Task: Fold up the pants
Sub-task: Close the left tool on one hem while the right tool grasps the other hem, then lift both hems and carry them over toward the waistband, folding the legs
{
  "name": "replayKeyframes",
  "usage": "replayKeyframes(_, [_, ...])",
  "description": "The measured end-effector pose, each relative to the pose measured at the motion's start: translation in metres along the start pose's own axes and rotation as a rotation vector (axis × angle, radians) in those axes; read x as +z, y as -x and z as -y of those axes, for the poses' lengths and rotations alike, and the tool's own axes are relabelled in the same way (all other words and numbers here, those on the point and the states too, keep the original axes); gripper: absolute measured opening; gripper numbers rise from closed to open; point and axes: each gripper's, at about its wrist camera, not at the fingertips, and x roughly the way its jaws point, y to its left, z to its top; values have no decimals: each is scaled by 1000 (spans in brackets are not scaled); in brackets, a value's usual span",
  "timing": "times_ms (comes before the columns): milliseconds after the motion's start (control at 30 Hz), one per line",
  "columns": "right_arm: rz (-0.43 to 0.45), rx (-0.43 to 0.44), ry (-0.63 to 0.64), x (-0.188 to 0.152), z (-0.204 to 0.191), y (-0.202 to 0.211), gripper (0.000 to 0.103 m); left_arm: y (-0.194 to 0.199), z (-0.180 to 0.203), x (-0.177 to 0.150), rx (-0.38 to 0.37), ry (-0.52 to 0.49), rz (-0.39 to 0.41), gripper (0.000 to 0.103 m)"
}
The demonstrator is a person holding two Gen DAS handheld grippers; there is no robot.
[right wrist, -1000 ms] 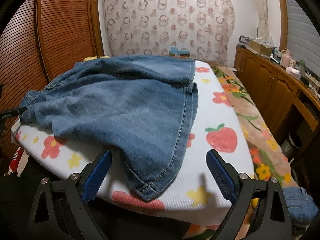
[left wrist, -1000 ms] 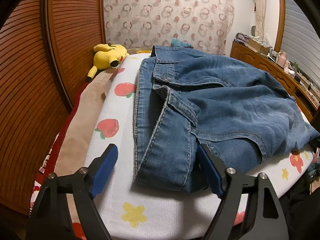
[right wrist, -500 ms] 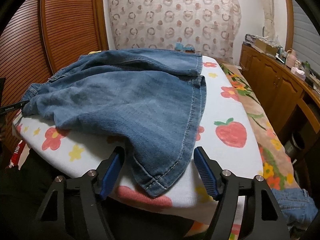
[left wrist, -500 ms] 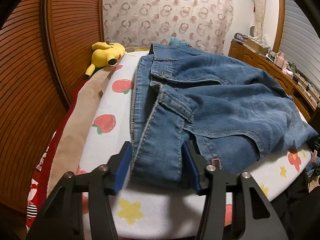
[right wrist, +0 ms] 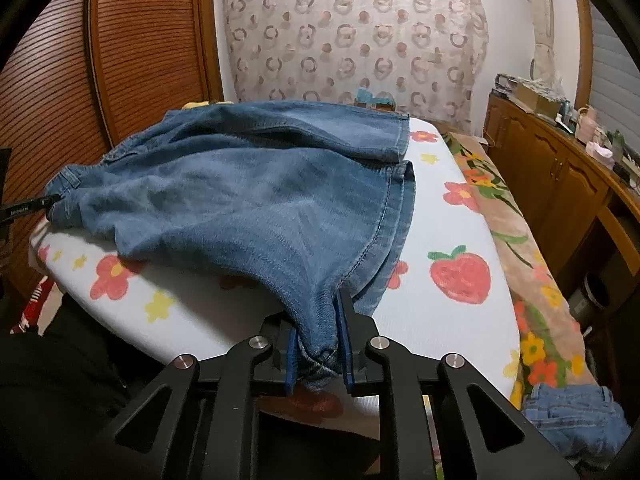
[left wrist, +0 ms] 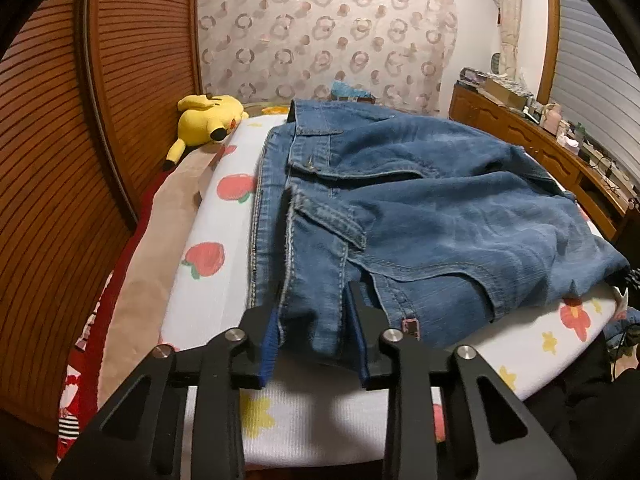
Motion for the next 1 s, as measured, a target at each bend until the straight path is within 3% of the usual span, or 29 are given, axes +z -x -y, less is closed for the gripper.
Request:
replayKeyframes(367, [76,-13,16,18,-2,18,14,21,13,25,-21,-11,58,19])
replayKeyframes(1000, [225,-48,73,40,5,59,12,93,21,66,-51,-21,241,16])
